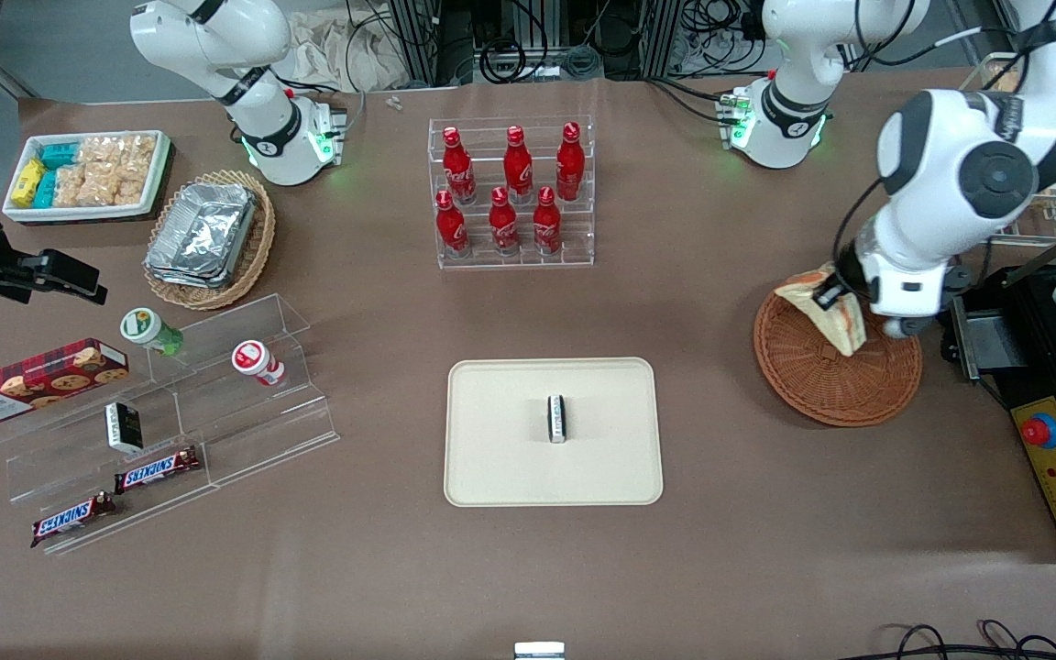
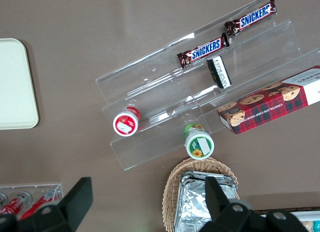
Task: Place sandwich from basket to tray
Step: 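Lift the sandwich and carry it toward the cream tray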
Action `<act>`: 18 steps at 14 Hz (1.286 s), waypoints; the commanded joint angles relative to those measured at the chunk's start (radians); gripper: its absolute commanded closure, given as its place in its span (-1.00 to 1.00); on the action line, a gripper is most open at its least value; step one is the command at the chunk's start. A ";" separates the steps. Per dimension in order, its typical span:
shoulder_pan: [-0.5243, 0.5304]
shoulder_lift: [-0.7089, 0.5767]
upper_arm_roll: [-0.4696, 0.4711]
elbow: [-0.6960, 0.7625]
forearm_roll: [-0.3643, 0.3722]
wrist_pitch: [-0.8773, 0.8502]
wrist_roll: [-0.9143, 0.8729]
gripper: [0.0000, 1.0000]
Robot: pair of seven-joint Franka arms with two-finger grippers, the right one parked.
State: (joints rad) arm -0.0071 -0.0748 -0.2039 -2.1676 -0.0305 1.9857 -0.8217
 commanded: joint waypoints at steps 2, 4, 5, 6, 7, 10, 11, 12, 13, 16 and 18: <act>0.003 0.071 -0.119 0.113 -0.002 -0.010 0.082 1.00; 0.001 0.171 -0.187 0.201 0.014 0.008 0.090 1.00; -0.005 0.220 -0.218 0.242 0.017 0.042 0.093 1.00; -0.008 0.266 -0.241 0.267 0.023 0.082 0.099 1.00; -0.016 0.306 -0.264 0.275 0.062 0.131 0.113 1.00; -0.017 0.458 -0.340 0.333 0.235 0.209 0.110 1.00; -0.020 0.510 -0.350 0.363 0.292 0.211 0.102 1.00; -0.027 0.561 -0.350 0.408 0.340 0.211 0.096 1.00; -0.034 0.598 -0.351 0.446 0.359 0.209 0.092 1.00; -0.045 0.685 -0.351 0.506 0.411 0.209 0.082 1.00; -0.045 0.734 -0.351 0.551 0.416 0.209 0.065 1.00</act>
State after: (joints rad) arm -0.0475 0.5952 -0.5451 -1.6961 0.3546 2.2114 -0.7314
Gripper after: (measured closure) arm 0.811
